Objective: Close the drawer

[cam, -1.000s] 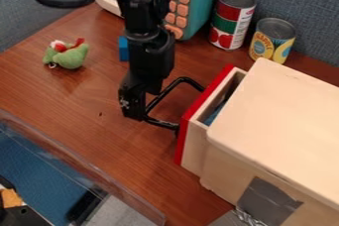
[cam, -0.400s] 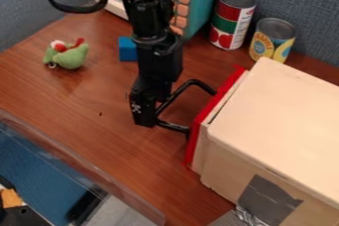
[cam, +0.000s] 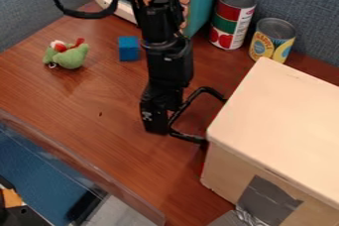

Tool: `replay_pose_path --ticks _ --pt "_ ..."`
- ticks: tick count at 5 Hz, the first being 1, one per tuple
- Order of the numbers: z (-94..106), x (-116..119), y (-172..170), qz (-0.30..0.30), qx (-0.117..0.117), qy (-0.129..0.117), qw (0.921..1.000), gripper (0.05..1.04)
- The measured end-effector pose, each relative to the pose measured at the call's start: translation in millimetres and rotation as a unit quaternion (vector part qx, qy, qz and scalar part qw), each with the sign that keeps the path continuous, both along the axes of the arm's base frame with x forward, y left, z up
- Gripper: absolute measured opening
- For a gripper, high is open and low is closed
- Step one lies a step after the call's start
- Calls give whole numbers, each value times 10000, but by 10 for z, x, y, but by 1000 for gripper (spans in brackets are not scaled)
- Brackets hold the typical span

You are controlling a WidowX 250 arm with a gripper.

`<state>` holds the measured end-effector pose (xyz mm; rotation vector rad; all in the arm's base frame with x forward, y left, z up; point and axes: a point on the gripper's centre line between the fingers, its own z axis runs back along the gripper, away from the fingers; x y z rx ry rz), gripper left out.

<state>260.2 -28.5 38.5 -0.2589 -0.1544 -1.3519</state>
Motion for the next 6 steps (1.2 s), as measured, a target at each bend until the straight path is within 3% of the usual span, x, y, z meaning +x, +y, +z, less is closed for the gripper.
replay_pose_path --ticks 1,2,3,4,5,6 --pt "0 -63 -48 -28 -102 126 9999 1001" --pt "103 -25 91 257 227 -122 9993 1001" --pt "111 133 562 1564 1527 -612 9739 1001" --pt "276 209 1081 2743 2091 -670 9362 1001" --pt "412 142 1630 3928 2018 -305 8967 1001" --pt "605 73 2070 4908 1648 48 8556 1001"
